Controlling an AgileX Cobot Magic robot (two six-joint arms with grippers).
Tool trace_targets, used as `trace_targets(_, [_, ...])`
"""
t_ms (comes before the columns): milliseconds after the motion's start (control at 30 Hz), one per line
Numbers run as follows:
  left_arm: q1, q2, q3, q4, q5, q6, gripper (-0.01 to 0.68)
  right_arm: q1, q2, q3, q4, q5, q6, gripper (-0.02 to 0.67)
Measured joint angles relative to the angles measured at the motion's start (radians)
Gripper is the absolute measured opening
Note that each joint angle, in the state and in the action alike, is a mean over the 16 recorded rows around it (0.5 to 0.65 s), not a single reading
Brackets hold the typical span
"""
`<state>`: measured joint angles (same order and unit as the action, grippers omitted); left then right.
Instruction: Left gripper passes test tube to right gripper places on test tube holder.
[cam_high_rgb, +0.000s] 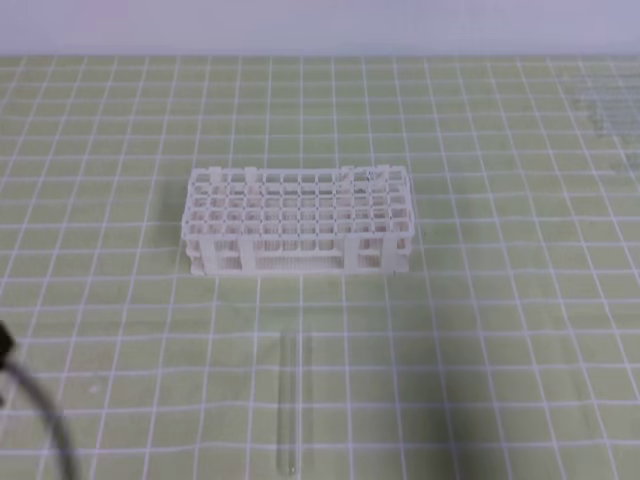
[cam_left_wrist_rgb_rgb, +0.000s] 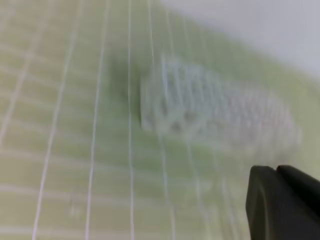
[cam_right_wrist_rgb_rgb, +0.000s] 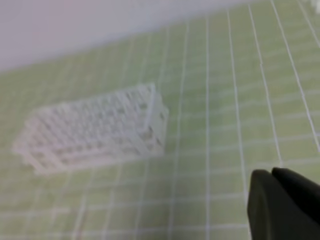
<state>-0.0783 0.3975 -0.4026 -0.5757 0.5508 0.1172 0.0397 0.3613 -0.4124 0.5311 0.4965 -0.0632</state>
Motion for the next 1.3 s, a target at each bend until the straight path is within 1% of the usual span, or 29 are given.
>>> trace_targets(167, [-0.003, 0.214, -0.137, -0.019, 0.17, 0.081, -0.002, 0.0, 0.155, -0.085, -0.041, 0.091, -0.017, -0.018])
trace_targets(233, [-0.017, 0.291, -0.181, -0.033, 0.223, 0.113, -0.002, 0.0, 0.203, -0.1, -0.039, 0.109, -0.033, -0.018])
trace_targets(333, [-0.056, 0.392, -0.228, -0.052, 0.261, 0.138, -0.002, 0.0, 0.26, -0.111, -0.016, 0.123, -0.066, -0.018])
trace_targets(467, [-0.142, 0.494, -0.266, -0.072, 0.237, 0.124, -0.002, 0.0, 0.32, -0.115, 0.026, 0.133, -0.12, -0.018])
trace_targets(600, [-0.26, 0.593, -0.302, -0.067, 0.198, 0.071, -0.002, 0.0, 0.355, -0.115, 0.065, 0.138, -0.176, -0.018])
trace_targets(800, [-0.459, 0.76, -0.389, 0.033, 0.171, -0.082, -0.002, 0.0, 0.382, -0.115, 0.1, 0.149, -0.24, -0.018])
trace_targets(933, [-0.563, 0.878, -0.471, 0.112, 0.205, -0.18, -0.002, 0.0, 0.386, -0.115, 0.104, 0.155, -0.261, -0.018])
trace_targets(1100, [-0.655, 1.007, -0.58, 0.199, 0.27, -0.256, -0.001, 0.0, 0.386, -0.115, 0.107, 0.16, -0.278, -0.018])
trace_targets(1233, [-0.693, 1.083, -0.645, 0.223, 0.324, -0.254, 0.025, 0.0, 0.386, -0.115, 0.109, 0.161, -0.284, -0.018])
trace_targets(1300, [-0.705, 1.115, -0.669, 0.226, 0.345, -0.244, 0.05, 0.0, 0.386, -0.115, 0.11, 0.16, -0.285, -0.018])
